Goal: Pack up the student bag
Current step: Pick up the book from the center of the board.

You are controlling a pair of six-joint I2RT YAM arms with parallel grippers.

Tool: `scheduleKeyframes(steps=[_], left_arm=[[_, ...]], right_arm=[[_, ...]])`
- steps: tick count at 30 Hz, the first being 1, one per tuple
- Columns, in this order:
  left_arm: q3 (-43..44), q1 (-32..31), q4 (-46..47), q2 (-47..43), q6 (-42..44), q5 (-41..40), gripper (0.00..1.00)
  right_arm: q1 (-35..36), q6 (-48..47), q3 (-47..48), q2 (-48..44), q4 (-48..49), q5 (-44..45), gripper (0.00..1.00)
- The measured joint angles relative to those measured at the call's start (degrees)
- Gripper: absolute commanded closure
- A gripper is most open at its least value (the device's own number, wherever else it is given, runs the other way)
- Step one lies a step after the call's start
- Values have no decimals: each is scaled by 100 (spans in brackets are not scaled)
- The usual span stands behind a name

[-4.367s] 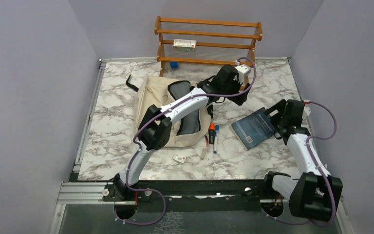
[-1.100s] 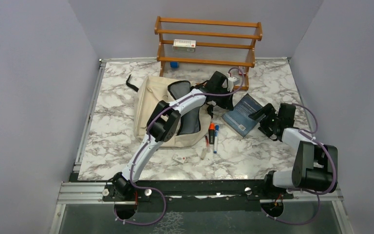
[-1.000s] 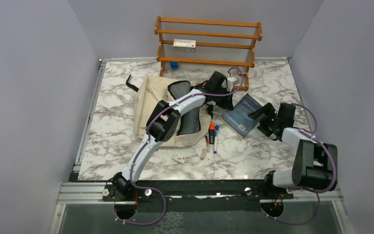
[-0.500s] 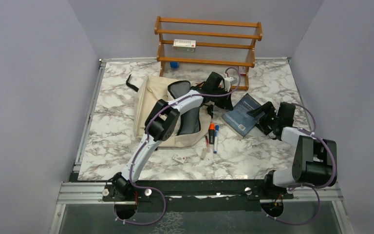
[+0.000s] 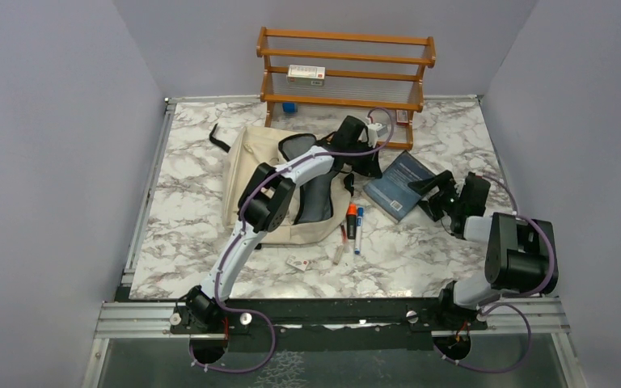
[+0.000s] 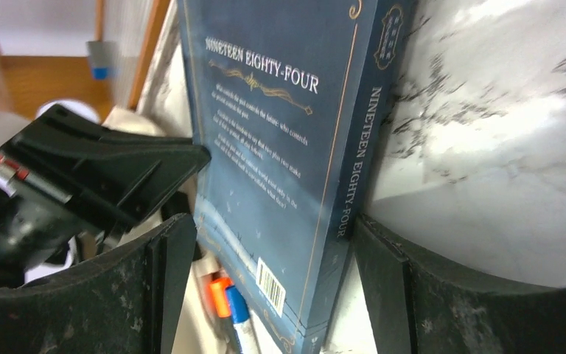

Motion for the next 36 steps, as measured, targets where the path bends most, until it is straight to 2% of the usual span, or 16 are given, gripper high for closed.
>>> scheduleKeyframes(steps=[5, 10, 18, 26, 31, 36], left_arm=[[52, 98, -52, 17, 28, -2, 100], [116, 127, -101, 44, 79, 2, 100], [131, 72, -125, 46, 184, 7, 100], [133, 63, -125, 46, 214, 15, 100], [133, 39, -118, 46, 245, 13, 100], [138, 17, -118, 46, 267, -4, 100]], right_arm=[[-22, 358, -549, 472, 1574, -839, 30], [-20, 551, -769, 844, 2426, -1421, 31], [-2, 778, -848, 907, 2664, -1506, 33], [33, 1340, -776, 807, 2302, -988, 34], [66, 1438, -776, 472, 2092, -505, 46], [42, 1541, -848, 708, 2892, -601, 52]])
